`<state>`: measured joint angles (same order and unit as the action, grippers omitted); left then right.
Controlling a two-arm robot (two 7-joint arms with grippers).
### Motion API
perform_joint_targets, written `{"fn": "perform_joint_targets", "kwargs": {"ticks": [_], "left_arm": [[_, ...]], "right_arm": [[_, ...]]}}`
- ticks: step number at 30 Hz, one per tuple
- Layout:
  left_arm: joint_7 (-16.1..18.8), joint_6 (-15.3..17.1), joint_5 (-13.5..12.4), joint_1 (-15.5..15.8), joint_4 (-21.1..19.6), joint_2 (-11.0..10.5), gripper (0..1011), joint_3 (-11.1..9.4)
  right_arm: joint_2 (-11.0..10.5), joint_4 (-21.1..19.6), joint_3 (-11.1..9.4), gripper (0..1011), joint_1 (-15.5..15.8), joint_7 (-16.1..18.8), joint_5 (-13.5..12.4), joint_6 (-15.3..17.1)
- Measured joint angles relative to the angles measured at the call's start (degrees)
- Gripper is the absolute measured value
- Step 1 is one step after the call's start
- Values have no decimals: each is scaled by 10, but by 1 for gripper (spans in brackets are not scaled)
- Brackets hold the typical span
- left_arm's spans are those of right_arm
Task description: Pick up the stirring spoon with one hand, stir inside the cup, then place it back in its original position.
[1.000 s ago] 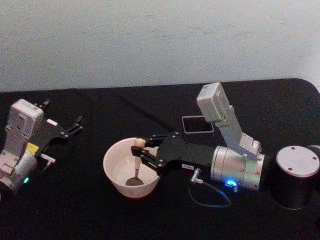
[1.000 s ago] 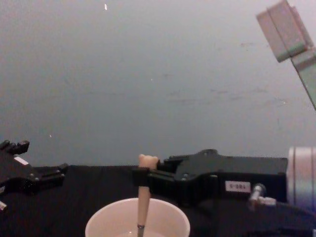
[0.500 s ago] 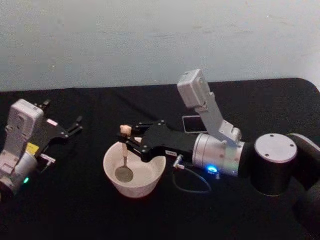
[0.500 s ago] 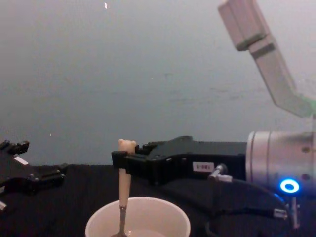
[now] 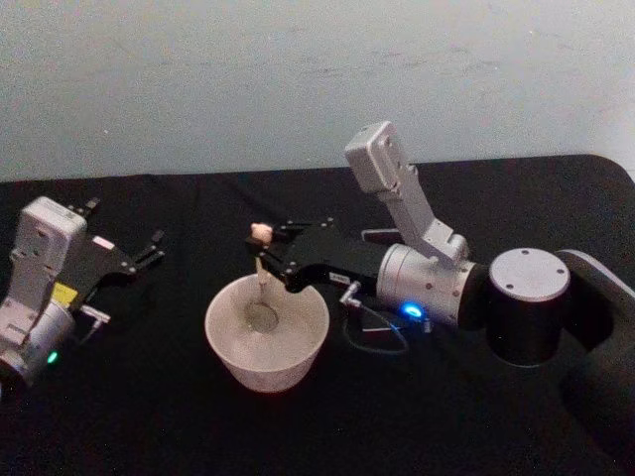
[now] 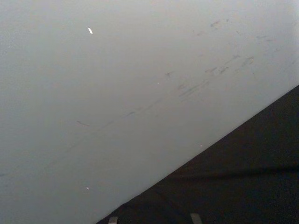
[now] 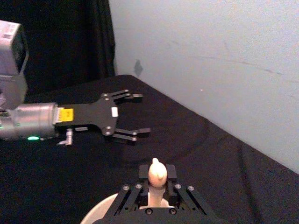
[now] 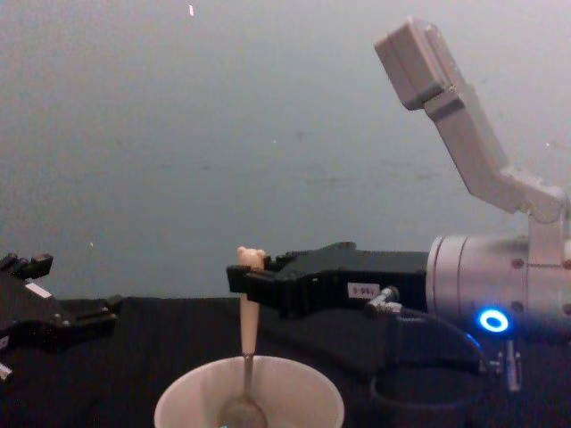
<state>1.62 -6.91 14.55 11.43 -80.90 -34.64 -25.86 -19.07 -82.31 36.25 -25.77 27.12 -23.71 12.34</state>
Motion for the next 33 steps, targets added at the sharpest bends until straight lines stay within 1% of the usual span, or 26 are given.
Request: {"fn": "perform_joint_targets", "kwargs": {"ticks": [5, 8, 12, 14, 15, 25, 29, 33], "left_arm": [[0, 0, 0, 0, 0, 0, 1001, 0], [0, 0, 0, 0, 0, 0, 1001, 0], [0, 0, 0, 0, 0, 0, 1001, 0], [0, 0, 0, 0, 0, 0, 1001, 0], [0, 0, 0, 0, 0, 0, 1002, 0], [0, 0, 0, 0, 0, 0, 1001, 0], [0, 0, 0, 0, 0, 0, 1001, 0], [0, 0, 0, 0, 0, 0, 1001, 0]], "right_arm": [[0, 5, -9, 213, -1, -1, 2, -2], [-5, 5, -13, 213, 0, 1, 3, -2], [-16, -3, -18, 213, 8, 7, 4, -2], [-26, -14, -22, 213, 17, 14, 1, -1], [-26, -14, -22, 213, 17, 14, 1, -1], [-65, -58, -29, 213, 48, 41, -20, 1], [-80, -85, -29, 213, 61, 52, -36, 4], [-91, -104, -28, 213, 68, 57, -48, 7]]}}
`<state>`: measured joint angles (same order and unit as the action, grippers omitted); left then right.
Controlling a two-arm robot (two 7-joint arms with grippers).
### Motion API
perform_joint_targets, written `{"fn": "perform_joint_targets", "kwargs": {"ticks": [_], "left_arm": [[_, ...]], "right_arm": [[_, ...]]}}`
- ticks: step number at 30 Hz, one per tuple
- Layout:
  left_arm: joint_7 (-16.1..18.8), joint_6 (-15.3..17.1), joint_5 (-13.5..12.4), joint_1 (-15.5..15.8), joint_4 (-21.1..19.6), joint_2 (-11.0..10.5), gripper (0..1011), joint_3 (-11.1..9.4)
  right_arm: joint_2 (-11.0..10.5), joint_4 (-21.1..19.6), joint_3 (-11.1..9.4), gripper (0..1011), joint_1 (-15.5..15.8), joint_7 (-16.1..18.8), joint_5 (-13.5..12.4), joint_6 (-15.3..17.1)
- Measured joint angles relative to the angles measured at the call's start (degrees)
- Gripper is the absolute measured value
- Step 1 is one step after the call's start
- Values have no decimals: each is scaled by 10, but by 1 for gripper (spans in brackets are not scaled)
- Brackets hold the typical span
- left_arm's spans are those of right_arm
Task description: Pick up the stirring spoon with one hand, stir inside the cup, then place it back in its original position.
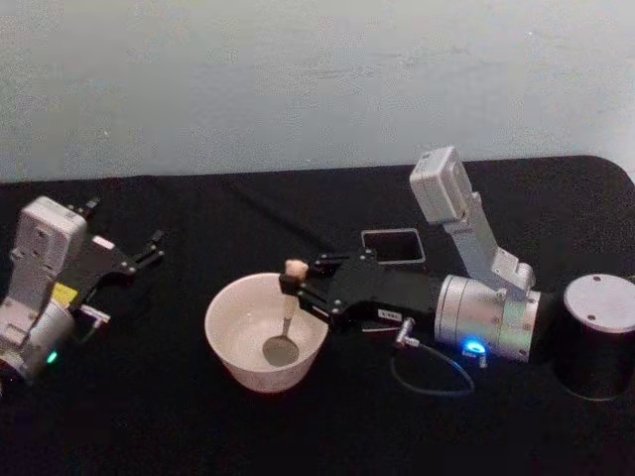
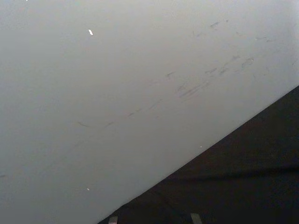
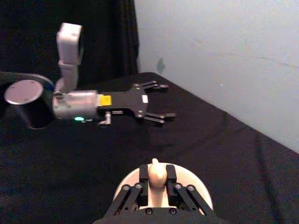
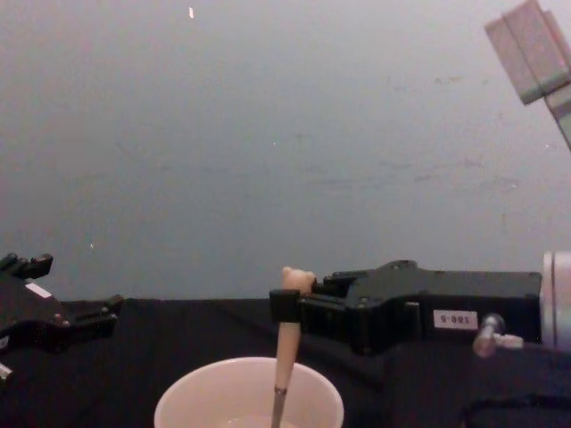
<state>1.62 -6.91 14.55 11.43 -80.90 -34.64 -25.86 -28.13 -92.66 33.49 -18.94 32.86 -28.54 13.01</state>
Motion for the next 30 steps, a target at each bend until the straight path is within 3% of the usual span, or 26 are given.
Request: {"fn": "perform_joint_targets", "kwargs": {"ticks": [11, 22, 30], "left_arm": [[0, 0, 0, 0, 0, 0, 1001, 0], [0, 0, 0, 0, 0, 0, 1001, 0], [0, 0, 0, 0, 0, 0, 1001, 0]], "right_arm": [[-5, -18, 23, 213, -1, -3, -7, 3], [31, 19, 48, 213, -30, -26, 18, 11], [57, 52, 49, 213, -47, -39, 31, 12]]}}
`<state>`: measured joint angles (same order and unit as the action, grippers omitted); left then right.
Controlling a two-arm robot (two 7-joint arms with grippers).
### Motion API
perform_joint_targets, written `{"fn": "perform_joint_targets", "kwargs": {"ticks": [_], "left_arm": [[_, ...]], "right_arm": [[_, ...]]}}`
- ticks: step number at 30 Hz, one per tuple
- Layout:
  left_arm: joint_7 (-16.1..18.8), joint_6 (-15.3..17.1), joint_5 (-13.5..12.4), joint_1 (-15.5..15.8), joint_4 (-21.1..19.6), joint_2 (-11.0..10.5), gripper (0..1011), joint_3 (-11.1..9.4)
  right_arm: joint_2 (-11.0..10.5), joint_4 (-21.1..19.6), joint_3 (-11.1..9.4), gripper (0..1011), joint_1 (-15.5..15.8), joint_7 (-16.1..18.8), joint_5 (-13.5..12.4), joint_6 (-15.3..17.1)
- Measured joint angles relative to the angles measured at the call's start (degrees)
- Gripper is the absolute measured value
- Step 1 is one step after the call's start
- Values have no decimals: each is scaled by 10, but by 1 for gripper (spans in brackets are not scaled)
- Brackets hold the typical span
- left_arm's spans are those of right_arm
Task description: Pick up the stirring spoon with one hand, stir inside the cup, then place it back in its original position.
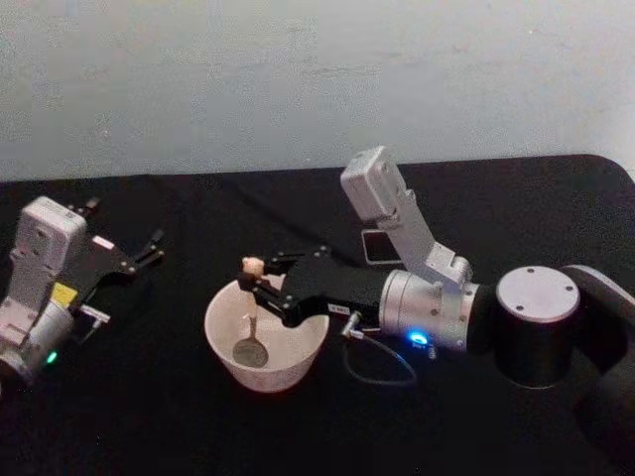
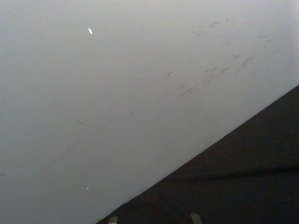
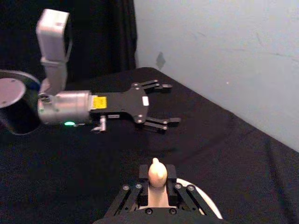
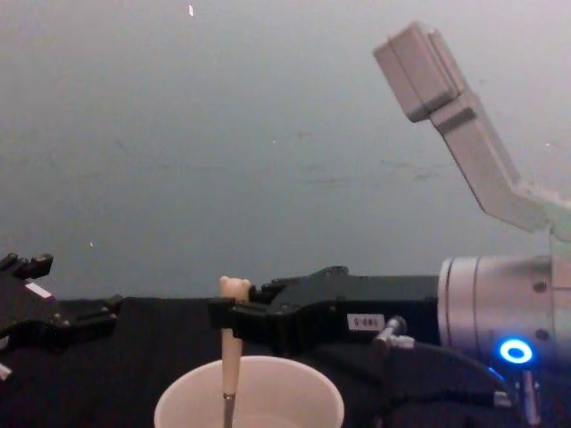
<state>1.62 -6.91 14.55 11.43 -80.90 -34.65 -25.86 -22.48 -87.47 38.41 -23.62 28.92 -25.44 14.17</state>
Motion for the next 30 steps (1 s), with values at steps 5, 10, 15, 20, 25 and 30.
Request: {"fn": "perform_joint_targets", "kwargs": {"ticks": [5, 10, 15, 20, 25, 30], "left_arm": [[0, 0, 0, 0, 0, 0, 1001, 0], [0, 0, 0, 0, 0, 0, 1001, 0], [0, 0, 0, 0, 0, 0, 1002, 0], [0, 0, 0, 0, 0, 0, 1001, 0], [0, 0, 0, 0, 0, 0, 1001, 0], [0, 0, 0, 0, 0, 0, 1001, 0]], "right_arm": [[11, 17, -10, 213, -8, -8, 3, 2], [10, 23, -22, 213, -10, -9, 2, 2], [-3, 14, -34, 213, -5, -6, -3, 1], [-19, -2, -42, 213, 6, 2, -13, 1], [-42, -27, -51, 213, 20, 13, -28, 4], [-60, -47, -53, 213, 29, 23, -40, 5]]}}
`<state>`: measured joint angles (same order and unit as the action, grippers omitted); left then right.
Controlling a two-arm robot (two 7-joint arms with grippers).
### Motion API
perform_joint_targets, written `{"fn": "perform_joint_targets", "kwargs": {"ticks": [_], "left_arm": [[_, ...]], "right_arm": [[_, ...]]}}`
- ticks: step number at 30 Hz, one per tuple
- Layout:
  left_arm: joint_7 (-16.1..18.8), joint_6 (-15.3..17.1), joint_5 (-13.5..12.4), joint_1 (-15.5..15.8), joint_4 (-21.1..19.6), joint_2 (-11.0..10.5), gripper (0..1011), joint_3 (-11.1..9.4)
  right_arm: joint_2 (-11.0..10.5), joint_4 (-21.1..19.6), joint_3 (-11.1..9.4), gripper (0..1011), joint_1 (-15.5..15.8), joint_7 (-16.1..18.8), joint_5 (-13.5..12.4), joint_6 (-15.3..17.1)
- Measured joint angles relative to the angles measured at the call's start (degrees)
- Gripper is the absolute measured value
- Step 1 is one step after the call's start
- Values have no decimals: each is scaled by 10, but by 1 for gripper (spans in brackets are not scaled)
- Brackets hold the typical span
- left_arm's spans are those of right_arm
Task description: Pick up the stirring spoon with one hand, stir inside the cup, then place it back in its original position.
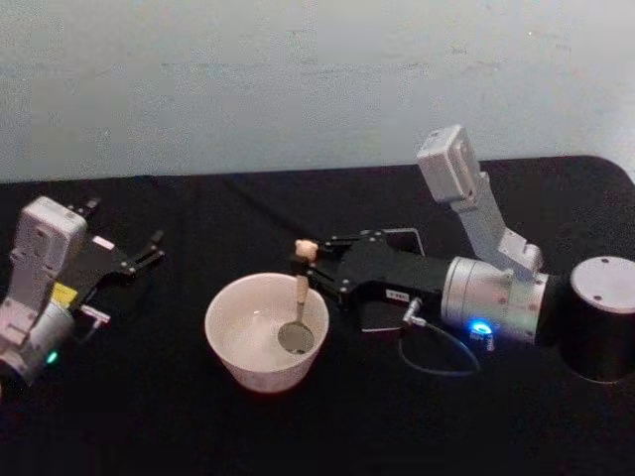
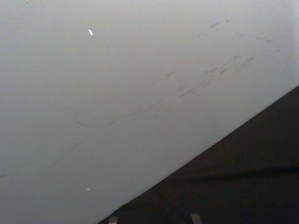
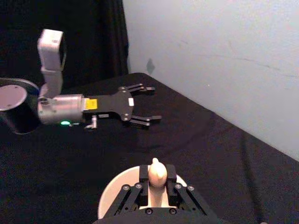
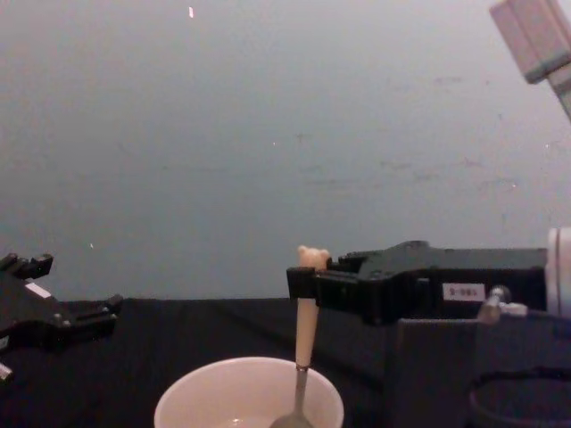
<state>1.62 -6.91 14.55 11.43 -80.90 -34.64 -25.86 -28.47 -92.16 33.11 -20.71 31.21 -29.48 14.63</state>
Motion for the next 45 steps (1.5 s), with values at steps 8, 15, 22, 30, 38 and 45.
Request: {"fn": "perform_joint_targets", "kwargs": {"ticks": [8, 15, 22, 30, 38, 45], "left_arm": [[0, 0, 0, 0, 0, 0, 1001, 0], [0, 0, 0, 0, 0, 0, 1002, 0], [0, 0, 0, 0, 0, 0, 1001, 0], [0, 0, 0, 0, 0, 0, 1001, 0], [0, 0, 0, 0, 0, 0, 1001, 0], [0, 0, 0, 0, 0, 0, 1001, 0]], "right_arm": [[-21, -27, 8, 213, 11, 10, -15, 0], [-19, -30, 25, 213, 8, 9, -14, -1], [0, -19, 38, 213, -5, -1, -5, -2], [32, 14, 51, 213, -27, -18, 17, -4], [57, 47, 50, 213, -44, -31, 31, -1], [63, 64, 38, 213, -52, -34, 36, -1]]}}
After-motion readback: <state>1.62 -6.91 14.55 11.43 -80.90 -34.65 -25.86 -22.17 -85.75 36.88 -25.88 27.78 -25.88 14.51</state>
